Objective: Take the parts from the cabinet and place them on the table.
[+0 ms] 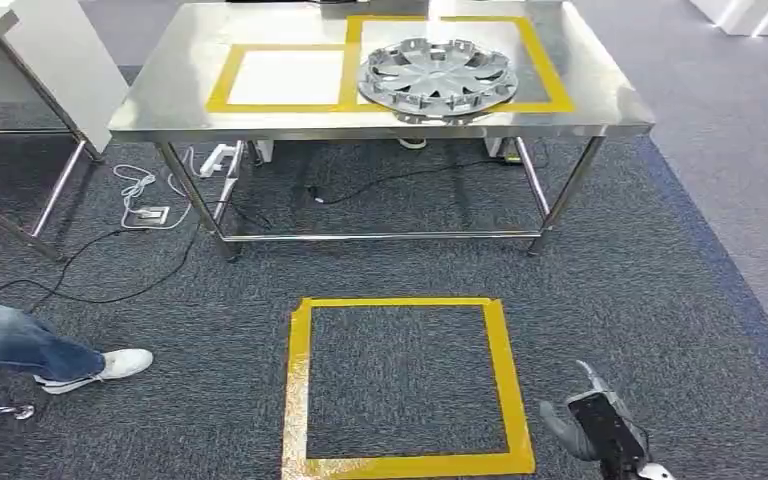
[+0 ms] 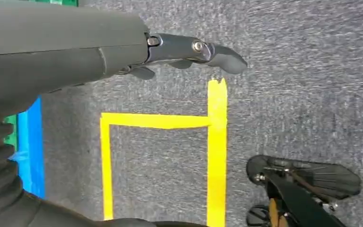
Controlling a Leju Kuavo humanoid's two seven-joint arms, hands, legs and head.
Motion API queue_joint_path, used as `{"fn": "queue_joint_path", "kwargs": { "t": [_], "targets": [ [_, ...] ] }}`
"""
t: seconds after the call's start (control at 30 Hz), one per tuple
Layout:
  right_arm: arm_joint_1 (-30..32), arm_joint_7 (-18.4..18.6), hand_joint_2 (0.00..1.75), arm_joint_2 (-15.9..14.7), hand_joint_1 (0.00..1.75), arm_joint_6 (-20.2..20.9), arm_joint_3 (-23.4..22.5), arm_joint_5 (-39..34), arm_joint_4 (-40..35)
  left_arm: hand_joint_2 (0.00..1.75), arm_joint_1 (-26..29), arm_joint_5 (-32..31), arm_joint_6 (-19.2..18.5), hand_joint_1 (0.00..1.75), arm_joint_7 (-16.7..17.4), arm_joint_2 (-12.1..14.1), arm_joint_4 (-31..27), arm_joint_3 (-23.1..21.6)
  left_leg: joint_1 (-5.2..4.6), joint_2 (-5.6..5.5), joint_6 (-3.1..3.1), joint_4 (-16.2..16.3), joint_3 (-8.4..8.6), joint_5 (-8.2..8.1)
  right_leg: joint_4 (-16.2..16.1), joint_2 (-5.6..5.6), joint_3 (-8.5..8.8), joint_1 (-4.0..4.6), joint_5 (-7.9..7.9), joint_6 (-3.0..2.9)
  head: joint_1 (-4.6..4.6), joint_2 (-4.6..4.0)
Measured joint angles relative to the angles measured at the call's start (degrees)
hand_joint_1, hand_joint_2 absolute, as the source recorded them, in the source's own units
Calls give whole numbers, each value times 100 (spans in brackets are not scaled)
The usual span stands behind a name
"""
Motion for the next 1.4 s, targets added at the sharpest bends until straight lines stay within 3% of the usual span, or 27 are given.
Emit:
{"fn": "queue_joint_path", "kwargs": {
  "t": [0.53,0.57,0.6,0.7,0.73,0.87,1.03,1.07,1.23,1.4],
  "targets": [
    [-208,389,175,142,0,582,-153,-496,2109,175,292,2020,-407,0,588,249,-277,-1913,0,1,0,0,-1,0,0,2,-3,0,0,0,2,0],
    [-212,415,175,151,0,616,-166,-531,2245,0,309,2135,-441,0,625,264,-293,-2022,0,0,0,0,-2,0,0,-1,-2,0,0,0,2,0],
    [-222,433,0,162,0,647,-179,-553,2365,0,326,2251,-457,0,662,282,-310,-2129,0,0,0,0,-2,0,0,-1,-2,0,-1,0,4,0],
    [-251,496,0,186,0,737,-201,-638,2710,0,377,2573,-533,0,758,326,-354,-2441,0,0,0,0,-2,0,0,1,-3,0,-1,0,2,0],
    [-254,516,175,192,0,761,-216,-654,2793,0,387,2653,-546,0,785,332,-363,-2516,0,0,0,0,-2,0,0,0,-3,0,-1,0,4,0],
    [-281,553,175,221,0,839,-260,-723,3065,0,419,2930,-588,0,865,365,-400,-2770,0,1,0,-1,-2,0,0,3,-5,0,-1,-1,2,0],
    [-380,717,175,275,0,1064,-297,-922,3838,0,535,3705,-758,0,1095,452,-503,-3427,0,1,0,-1,-4,0,0,-3,-5,0,-4,-1,2,0],
    [-396,741,0,284,0,1104,-310,-951,3972,0,561,3829,-776,0,1126,470,-522,-3563,0,1,0,-1,-4,0,0,0,-6,0,-4,-1,2,0],
    [-442,869,0,332,0,1302,-378,-1123,4567,0,627,4510,-926,0,1320,533,-592,-4083,0,1,0,-1,-5,-1,0,-2,-5,0,-5,-1,2,0],
    [-474,903,0,358,0,1351,-417,-1156,4828,0,656,4683,-957,0,1383,566,-627,-4312,0,1,0,-2,-5,0,0,-1,-6,0,-5,-1,2,0]
  ]
}}
